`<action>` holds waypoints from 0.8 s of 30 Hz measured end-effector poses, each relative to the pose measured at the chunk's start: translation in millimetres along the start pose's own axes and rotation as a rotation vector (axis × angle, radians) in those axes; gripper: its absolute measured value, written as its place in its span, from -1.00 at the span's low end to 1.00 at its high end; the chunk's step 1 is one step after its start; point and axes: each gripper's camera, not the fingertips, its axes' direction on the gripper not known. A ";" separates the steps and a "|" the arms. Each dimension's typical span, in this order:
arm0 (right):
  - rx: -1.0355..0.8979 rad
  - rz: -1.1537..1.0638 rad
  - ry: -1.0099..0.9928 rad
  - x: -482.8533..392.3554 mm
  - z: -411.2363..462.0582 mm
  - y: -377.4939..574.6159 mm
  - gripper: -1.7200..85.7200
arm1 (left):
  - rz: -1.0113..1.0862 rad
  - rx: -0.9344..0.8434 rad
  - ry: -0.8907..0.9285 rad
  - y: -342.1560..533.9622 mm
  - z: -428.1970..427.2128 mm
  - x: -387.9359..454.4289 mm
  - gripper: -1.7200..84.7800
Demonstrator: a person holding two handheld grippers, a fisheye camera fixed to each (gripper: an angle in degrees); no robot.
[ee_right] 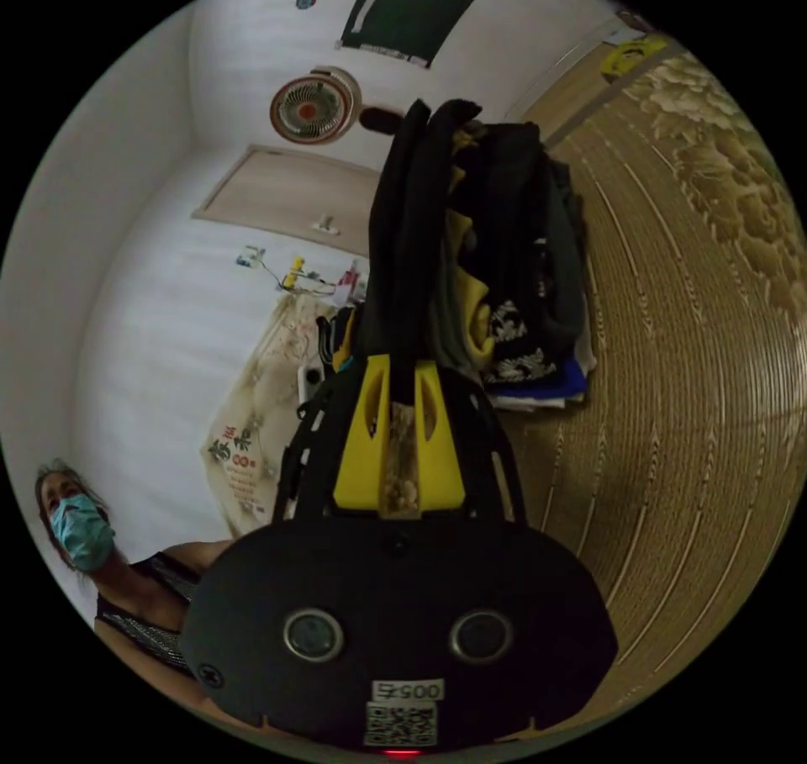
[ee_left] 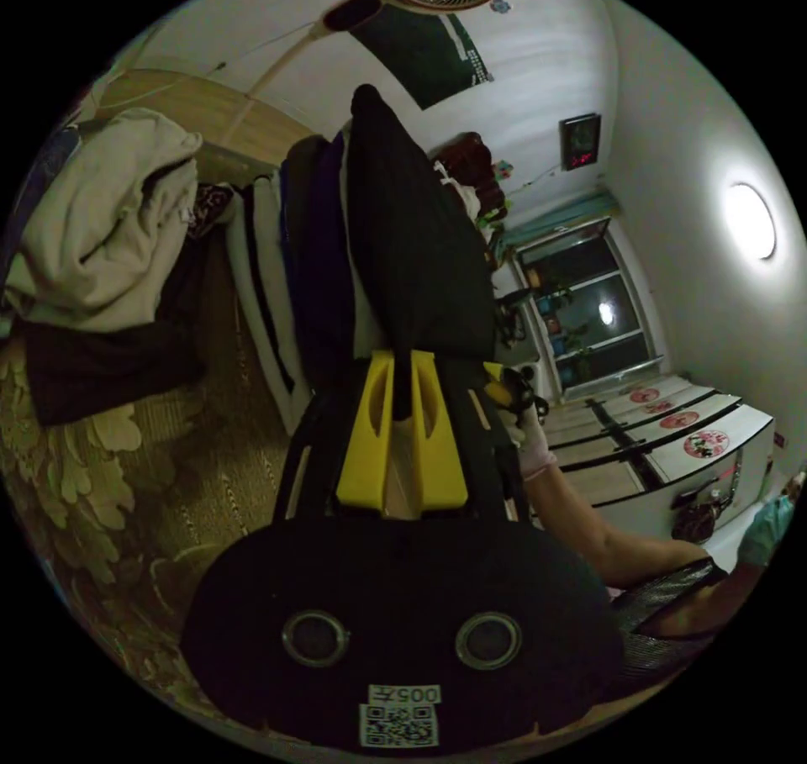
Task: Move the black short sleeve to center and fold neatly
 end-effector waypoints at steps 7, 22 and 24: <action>0.059 0.110 0.043 16.9 -10.6 42.0 -0.98 | 0.010 -0.002 -0.073 61.5 -51.5 12.8 -0.89; 0.060 -0.036 0.082 -44.1 -6.9 156.2 -0.98 | 0.147 0.113 -0.504 265.4 -222.6 79.8 -0.98; 0.062 -0.063 0.085 -56.0 -3.1 167.2 -0.98 | 0.151 0.127 -0.539 289.6 -242.2 87.2 -0.98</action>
